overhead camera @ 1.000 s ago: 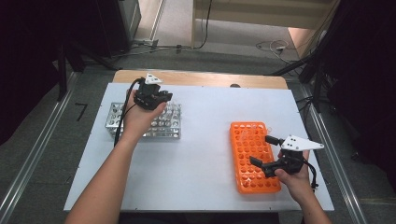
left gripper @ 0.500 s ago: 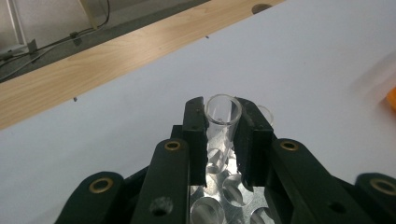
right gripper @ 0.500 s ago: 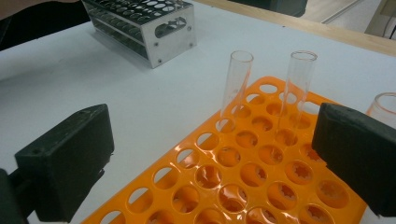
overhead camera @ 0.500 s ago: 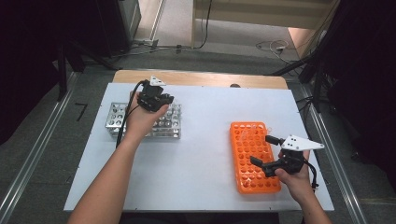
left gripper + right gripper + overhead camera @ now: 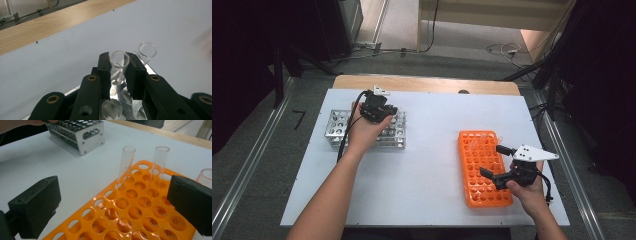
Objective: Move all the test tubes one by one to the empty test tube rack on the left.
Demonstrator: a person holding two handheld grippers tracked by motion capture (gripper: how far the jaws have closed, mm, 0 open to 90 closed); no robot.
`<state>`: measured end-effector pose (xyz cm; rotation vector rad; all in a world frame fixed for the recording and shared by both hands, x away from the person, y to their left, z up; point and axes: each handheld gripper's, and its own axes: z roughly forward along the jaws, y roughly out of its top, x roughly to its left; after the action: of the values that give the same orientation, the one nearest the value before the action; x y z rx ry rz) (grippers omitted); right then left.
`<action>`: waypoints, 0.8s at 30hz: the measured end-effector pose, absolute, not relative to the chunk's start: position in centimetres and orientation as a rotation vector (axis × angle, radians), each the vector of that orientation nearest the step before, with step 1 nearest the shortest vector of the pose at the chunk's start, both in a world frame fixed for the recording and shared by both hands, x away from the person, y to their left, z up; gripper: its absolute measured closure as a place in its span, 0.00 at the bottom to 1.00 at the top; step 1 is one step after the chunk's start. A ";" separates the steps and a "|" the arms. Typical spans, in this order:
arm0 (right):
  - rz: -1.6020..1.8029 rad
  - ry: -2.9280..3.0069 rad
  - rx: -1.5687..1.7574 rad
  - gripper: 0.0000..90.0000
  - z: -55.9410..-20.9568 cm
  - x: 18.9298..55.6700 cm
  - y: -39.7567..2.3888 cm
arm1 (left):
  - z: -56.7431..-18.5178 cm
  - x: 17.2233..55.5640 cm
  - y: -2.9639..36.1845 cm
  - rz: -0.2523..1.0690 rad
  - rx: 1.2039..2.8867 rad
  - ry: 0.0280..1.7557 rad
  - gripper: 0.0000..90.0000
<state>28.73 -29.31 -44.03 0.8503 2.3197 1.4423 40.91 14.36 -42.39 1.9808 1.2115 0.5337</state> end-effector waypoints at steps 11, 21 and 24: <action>1.443 2.322 0.849 0.00 -44.0 28.8 -29.3 | -41.2 39.6 15.5 0.534 1.846 1.240 0.52; 1.437 2.311 0.856 0.00 -43.9 28.9 -29.8 | -39.8 35.9 16.3 0.523 1.723 1.143 0.22; 1.435 2.303 0.864 0.00 -43.7 29.0 -30.0 | -39.6 34.6 16.1 0.524 1.711 1.102 0.16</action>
<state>29.04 -30.01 -43.74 0.8644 2.3028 1.4355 34.60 16.07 -39.62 1.7108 1.1022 0.5244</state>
